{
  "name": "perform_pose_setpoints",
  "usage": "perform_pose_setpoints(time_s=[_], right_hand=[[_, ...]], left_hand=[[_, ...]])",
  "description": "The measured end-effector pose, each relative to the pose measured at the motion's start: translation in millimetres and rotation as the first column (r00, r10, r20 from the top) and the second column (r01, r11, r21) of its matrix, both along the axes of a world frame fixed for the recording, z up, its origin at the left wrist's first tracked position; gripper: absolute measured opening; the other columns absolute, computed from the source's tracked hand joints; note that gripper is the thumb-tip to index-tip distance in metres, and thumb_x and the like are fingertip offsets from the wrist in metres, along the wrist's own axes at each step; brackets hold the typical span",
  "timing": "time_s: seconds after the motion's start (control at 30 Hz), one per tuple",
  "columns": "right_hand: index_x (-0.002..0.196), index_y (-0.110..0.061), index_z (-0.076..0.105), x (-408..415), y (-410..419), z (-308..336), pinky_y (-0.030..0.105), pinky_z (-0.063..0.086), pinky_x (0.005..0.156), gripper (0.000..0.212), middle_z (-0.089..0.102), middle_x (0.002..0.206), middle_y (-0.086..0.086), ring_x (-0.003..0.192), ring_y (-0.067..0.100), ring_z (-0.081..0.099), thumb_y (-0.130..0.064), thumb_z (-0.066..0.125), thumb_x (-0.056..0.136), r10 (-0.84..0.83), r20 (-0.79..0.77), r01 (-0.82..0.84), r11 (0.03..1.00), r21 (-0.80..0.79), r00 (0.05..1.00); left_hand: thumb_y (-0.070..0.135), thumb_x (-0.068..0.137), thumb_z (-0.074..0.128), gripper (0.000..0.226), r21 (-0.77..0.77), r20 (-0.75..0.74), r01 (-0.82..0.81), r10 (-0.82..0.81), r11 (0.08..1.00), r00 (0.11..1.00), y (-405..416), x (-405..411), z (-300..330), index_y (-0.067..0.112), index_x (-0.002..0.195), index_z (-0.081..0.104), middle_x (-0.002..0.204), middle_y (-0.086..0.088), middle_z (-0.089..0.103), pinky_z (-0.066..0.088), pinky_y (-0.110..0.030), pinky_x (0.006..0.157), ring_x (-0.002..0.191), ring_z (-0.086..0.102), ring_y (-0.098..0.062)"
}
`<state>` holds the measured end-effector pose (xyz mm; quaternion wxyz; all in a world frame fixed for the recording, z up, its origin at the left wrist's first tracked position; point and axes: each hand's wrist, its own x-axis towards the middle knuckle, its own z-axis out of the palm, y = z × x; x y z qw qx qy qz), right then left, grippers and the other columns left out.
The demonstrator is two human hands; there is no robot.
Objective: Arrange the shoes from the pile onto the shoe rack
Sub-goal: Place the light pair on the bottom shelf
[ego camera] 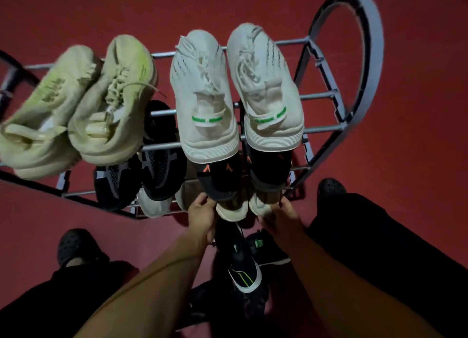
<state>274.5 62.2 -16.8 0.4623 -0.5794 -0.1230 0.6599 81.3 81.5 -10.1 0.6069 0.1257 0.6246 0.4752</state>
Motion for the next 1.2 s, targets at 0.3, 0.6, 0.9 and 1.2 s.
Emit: perform_pose_setpoints(time_s=[0.3, 0.6, 0.9, 1.2], right_hand=[[0.097, -0.006, 0.063, -15, -13, -21, 0.018, 0.055, 0.055, 0.006, 0.066, 0.08, 0.008, 0.075, 0.015, 0.059, -0.006, 0.058, 0.093, -0.183, -0.216, 0.137, 0.968, -0.211, 0.959], [0.086, -0.01, 0.063, -20, -21, -22, 0.022, 0.047, 0.049, 0.011, 0.063, 0.059, -0.001, 0.05, 0.01, 0.056, -0.007, 0.058, 0.095, -0.153, 0.058, 0.161, 0.97, -0.18, 0.987], [0.086, -0.006, 0.056, -22, 4, -24, 0.025, 0.045, 0.053, 0.012, 0.061, 0.064, 0.001, 0.054, 0.011, 0.056, 0.003, 0.056, 0.093, -0.104, 0.114, 0.109, 0.993, -0.042, 0.988], [0.089, -0.004, 0.068, -14, 29, -36, 0.021, 0.049, 0.048, 0.007, 0.069, 0.075, 0.007, 0.059, 0.015, 0.061, -0.007, 0.072, 0.085, -0.146, -0.077, 0.141, 0.987, -0.077, 0.986]], left_hand=[[0.018, 0.095, 0.066, 0.042, -0.099, 0.107, -0.108, 0.119, 0.989, 0.987, -28, 10, -28, 0.003, 0.133, 0.055, 0.122, -0.016, 0.07, 0.06, -0.034, 0.084, 0.103, 0.072, -0.026], [-0.001, 0.097, 0.057, 0.037, -0.162, 0.248, -0.083, 0.123, 0.983, 0.961, -53, 26, -29, 0.004, 0.134, 0.054, 0.117, -0.017, 0.072, 0.053, -0.037, 0.099, 0.103, 0.073, -0.025], [-0.01, 0.094, 0.057, 0.039, -0.071, 0.226, -0.133, 0.146, 0.989, 0.963, -16, 20, -22, -0.006, 0.132, 0.051, 0.118, -0.025, 0.069, 0.06, -0.041, 0.088, 0.1, 0.072, -0.03], [0.005, 0.087, 0.067, 0.021, -0.121, -0.191, 0.053, -0.075, 0.991, 0.979, 10, 5, -41, 0.011, 0.108, 0.07, 0.092, -0.018, 0.076, 0.058, -0.059, 0.085, 0.077, 0.068, -0.027]])
